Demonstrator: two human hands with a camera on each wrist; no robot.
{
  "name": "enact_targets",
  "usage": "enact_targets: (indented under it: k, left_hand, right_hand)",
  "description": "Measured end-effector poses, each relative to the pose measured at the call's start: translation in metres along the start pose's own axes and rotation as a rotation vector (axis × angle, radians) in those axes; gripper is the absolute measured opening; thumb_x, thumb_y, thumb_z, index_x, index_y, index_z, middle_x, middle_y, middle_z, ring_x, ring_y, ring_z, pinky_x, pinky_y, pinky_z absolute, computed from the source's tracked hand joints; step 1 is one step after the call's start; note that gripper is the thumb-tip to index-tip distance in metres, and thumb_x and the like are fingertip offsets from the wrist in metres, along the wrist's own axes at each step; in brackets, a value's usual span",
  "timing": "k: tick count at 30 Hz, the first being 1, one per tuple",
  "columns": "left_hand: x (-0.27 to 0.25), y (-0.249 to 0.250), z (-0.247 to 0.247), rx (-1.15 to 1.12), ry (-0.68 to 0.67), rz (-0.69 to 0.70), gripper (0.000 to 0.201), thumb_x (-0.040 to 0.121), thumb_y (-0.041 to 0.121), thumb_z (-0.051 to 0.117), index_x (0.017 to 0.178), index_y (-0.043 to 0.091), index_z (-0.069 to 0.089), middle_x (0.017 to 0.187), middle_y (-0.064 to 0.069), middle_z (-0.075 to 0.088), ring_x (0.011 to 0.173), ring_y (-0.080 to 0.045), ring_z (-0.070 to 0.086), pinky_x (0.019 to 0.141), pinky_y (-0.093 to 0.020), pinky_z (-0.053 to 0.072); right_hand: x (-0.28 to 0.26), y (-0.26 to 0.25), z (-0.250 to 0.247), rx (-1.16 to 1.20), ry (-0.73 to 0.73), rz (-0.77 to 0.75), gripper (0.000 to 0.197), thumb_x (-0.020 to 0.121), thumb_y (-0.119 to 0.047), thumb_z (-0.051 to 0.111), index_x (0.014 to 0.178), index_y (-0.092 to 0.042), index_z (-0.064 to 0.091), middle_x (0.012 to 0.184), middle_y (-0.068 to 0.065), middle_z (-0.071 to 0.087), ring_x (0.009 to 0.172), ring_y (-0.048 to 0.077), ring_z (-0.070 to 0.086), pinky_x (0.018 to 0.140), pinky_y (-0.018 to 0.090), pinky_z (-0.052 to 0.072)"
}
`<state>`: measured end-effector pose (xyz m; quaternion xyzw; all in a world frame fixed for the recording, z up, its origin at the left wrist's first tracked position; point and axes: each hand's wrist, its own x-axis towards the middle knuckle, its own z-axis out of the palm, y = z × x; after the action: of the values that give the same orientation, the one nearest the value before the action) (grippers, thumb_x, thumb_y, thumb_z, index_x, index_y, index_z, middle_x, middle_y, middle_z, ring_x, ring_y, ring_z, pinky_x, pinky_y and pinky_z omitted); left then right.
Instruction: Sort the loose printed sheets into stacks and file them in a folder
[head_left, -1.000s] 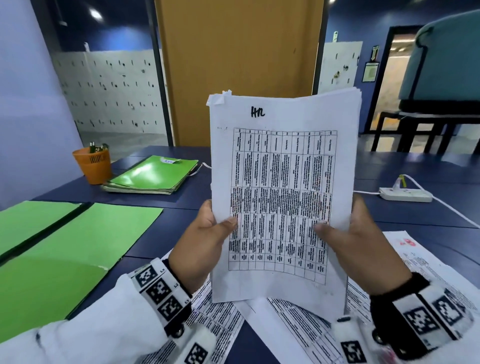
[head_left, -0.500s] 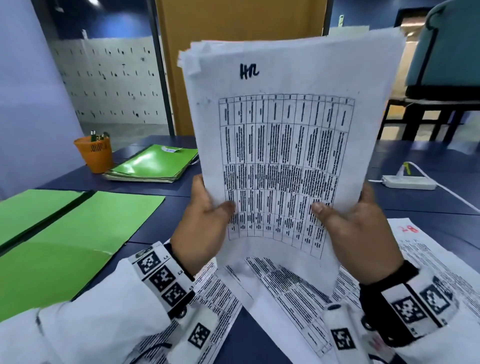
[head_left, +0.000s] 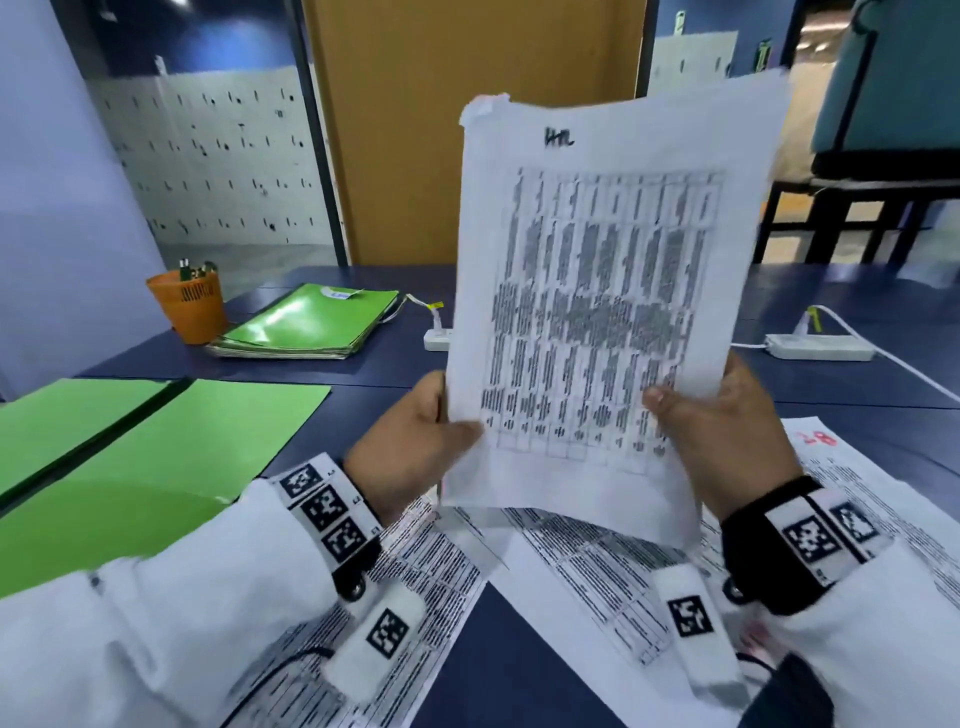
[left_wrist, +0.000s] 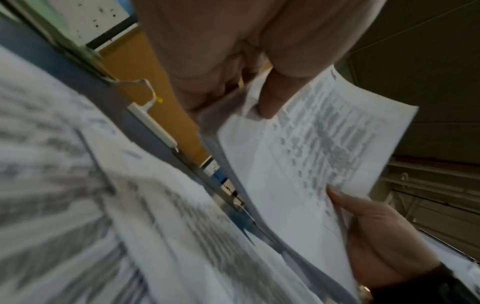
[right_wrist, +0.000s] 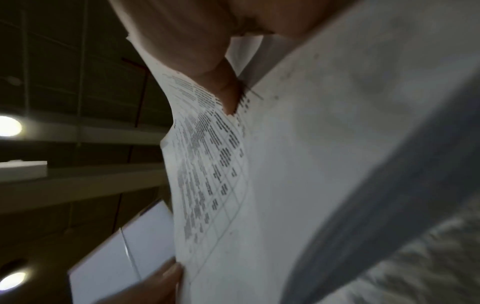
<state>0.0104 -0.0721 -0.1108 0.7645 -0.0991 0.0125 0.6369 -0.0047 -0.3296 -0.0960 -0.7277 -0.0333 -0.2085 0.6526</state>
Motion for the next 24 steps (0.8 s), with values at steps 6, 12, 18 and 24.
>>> enact_targets:
  k: [6,12,18,24]
  left_hand:
    - [0.028,0.014,-0.034,0.446,0.068,0.044,0.028,0.103,0.047,0.054,0.101,0.02,0.061,0.087,0.003,0.063,0.075,-0.013,0.054,0.08,-0.038,0.049]
    - [0.032,-0.009,-0.022,1.353,-0.369,-0.25,0.091,0.071,0.1,0.031,0.077,0.017,0.066,0.076,-0.004,0.063,0.08,-0.022,0.062,0.087,-0.037,0.053]
    - [0.036,-0.008,-0.011,1.234,-0.274,-0.349,0.068,0.077,0.064,0.077,0.123,0.016,0.066,0.12,0.001,0.068,0.106,-0.019,0.065,0.095,-0.03,0.052]
    - [0.049,-0.008,-0.029,0.884,-0.019,-0.243,0.022,0.082,0.023,0.082,0.097,0.022,0.066,0.09,0.0,0.066,0.075,-0.014,0.06,0.067,-0.021,0.047]
  right_hand:
    - [0.033,-0.006,-0.047,0.177,0.226,-0.058,0.041,0.084,0.002,0.07,0.122,-0.008,0.059,0.087,-0.006,0.076,0.083,0.014,0.071,0.076,0.029,0.057]
    - [0.033,-0.009,-0.068,0.32,0.271,0.017,0.049,0.082,-0.01,0.074,0.127,-0.016,0.057,0.098,-0.003,0.073,0.092,0.016,0.071,0.083,0.037,0.054]
    - [0.037,-0.004,-0.07,0.367,0.322,0.086,0.046,0.086,0.002,0.068,0.129,-0.011,0.056,0.107,0.008,0.071,0.098,0.024,0.07,0.092,0.048,0.055]
    - [0.04,-0.002,-0.068,0.44,0.293,0.093,0.052,0.08,0.001,0.071,0.128,-0.012,0.056,0.103,0.004,0.072,0.105,0.026,0.069,0.094,0.049,0.054]
